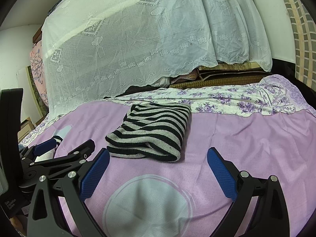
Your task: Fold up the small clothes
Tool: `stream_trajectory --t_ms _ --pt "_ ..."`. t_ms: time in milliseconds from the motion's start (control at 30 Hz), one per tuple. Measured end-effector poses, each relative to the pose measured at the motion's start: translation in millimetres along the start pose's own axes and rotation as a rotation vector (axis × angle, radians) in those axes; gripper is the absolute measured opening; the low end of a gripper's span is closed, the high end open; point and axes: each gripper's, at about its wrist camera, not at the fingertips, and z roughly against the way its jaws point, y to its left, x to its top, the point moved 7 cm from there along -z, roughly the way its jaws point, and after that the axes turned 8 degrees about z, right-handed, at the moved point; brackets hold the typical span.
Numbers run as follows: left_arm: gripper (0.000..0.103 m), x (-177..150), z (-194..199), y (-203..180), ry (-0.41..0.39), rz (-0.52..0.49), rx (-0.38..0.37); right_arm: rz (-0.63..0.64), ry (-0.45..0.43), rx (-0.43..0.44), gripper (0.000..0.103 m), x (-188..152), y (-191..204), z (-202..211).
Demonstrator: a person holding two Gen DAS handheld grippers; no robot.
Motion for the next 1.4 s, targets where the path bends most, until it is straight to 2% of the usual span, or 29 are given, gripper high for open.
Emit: stream_trajectory --t_ms 767,1233,1400 --pt "0.099 1.8 -1.5 0.7 0.003 0.0 -0.001 -0.001 0.002 0.0 0.099 0.3 -0.3 -0.6" --pt "0.099 -8.9 -4.2 0.5 0.02 -0.004 0.003 -0.008 0.004 0.002 0.099 -5.1 1.9 -1.1" --pt "0.099 -3.9 -0.8 0.7 0.003 0.004 -0.001 -0.012 0.003 0.002 0.099 -7.6 3.3 -0.2"
